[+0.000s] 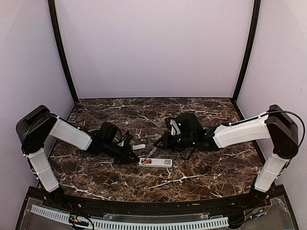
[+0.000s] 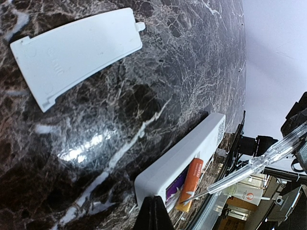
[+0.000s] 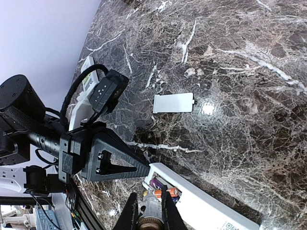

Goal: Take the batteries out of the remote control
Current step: Remove the battery from the remote control without the battery cover.

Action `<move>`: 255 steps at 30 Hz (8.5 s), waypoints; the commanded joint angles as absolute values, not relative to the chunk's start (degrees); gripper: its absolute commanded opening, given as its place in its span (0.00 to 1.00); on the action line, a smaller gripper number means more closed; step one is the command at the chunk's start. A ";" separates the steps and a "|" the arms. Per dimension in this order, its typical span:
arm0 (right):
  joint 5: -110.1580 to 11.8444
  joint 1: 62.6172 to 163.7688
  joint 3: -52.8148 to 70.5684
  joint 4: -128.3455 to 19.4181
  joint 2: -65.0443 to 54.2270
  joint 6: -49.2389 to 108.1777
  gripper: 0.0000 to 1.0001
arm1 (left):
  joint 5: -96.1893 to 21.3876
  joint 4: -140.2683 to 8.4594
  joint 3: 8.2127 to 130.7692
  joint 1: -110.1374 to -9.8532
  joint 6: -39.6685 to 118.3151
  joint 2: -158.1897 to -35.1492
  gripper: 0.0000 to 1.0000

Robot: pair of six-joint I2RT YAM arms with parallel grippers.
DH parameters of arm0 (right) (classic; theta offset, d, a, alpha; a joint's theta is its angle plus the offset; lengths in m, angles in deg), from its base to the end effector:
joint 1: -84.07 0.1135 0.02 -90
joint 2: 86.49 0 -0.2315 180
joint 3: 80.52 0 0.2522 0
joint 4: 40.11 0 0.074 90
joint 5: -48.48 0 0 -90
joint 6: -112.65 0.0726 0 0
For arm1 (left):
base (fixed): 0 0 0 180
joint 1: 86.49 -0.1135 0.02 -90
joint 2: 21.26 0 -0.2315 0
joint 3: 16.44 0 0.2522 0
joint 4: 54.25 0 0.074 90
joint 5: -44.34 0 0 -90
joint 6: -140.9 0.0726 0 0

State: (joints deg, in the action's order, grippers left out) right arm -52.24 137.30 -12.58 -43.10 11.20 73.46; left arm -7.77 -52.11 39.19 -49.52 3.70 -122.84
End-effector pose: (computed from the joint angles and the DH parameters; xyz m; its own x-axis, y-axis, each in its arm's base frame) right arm 0.2239 0.3222 0.1392 -0.8872 0.0850 -0.4535 -0.3056 0.6282 0.7155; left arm 0.2421 -0.2380 0.0681 -0.9838 0.0158 -0.1784 0.1572 0.5528 -0.8184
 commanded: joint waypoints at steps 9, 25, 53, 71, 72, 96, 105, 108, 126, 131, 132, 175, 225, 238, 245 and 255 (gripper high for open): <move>-50.61 138.07 -14.27 -46.69 8.34 74.76 0.00 | -7.31 -51.16 39.07 -49.06 3.53 -121.63 0.00; -47.70 138.56 -15.07 -51.41 6.18 76.42 0.00 | -7.17 -51.25 39.11 -49.05 3.67 -121.63 0.00; -41.81 138.60 -15.37 -52.15 1.52 73.65 0.00 | -7.02 -50.61 38.72 -49.05 3.16 -121.42 0.00; -39.10 138.64 -10.92 -53.52 7.52 71.79 0.00 | -6.80 -50.61 38.99 -49.07 3.32 -121.72 0.00; -39.06 138.65 -10.83 -53.45 7.62 71.79 0.00 | -6.81 -50.61 38.98 -49.06 3.32 -121.83 0.00; -35.87 141.68 -9.68 -58.57 4.62 72.99 0.00 | -6.73 -50.34 38.93 -49.05 3.17 -121.88 0.00; -31.94 143.20 -6.67 -63.76 4.67 72.58 0.00 | -6.54 -50.25 39.07 -49.05 3.19 -121.99 0.00; -31.93 143.43 -6.23 -64.17 4.82 72.70 0.00 | -6.50 -50.27 39.07 -49.06 3.18 -121.99 0.00; -32.90 143.96 -5.91 -62.32 7.22 73.66 0.00 | -6.43 -50.69 39.42 -49.06 3.53 -122.07 0.00; -33.17 143.96 -5.75 -61.81 8.02 74.05 0.00 | -6.32 -50.69 39.38 -49.06 3.57 -122.23 0.00; -33.23 143.94 -5.69 -61.78 8.16 74.11 0.00 | -6.26 -50.76 39.44 -49.10 3.60 -122.24 0.00; -34.96 141.90 -7.40 -54.10 6.63 75.24 0.00 | -9.32 -53.78 38.93 -49.22 5.91 -117.13 0.03; -54.87 135.42 -7.86 -49.34 14.31 64.84 0.00 | -6.69 -52.47 37.57 -48.53 1.88 -123.38 0.13; -61.43 133.20 -8.22 -47.15 17.62 72.20 0.00 | -5.96 -51.59 37.50 -48.32 1.32 -124.23 0.10; -63.93 133.19 -9.35 -43.51 19.23 76.76 0.00 | -6.03 -51.16 37.41 -47.87 1.09 -124.35 0.09; -65.49 132.19 -11.94 -38.18 18.39 82.03 0.00 | -5.96 -50.96 37.40 -47.67 1.04 -124.44 0.09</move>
State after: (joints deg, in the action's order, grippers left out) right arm -61.15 131.57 -10.42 -40.59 17.98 78.42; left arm -6.92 -49.79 38.10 -49.13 0.91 -123.08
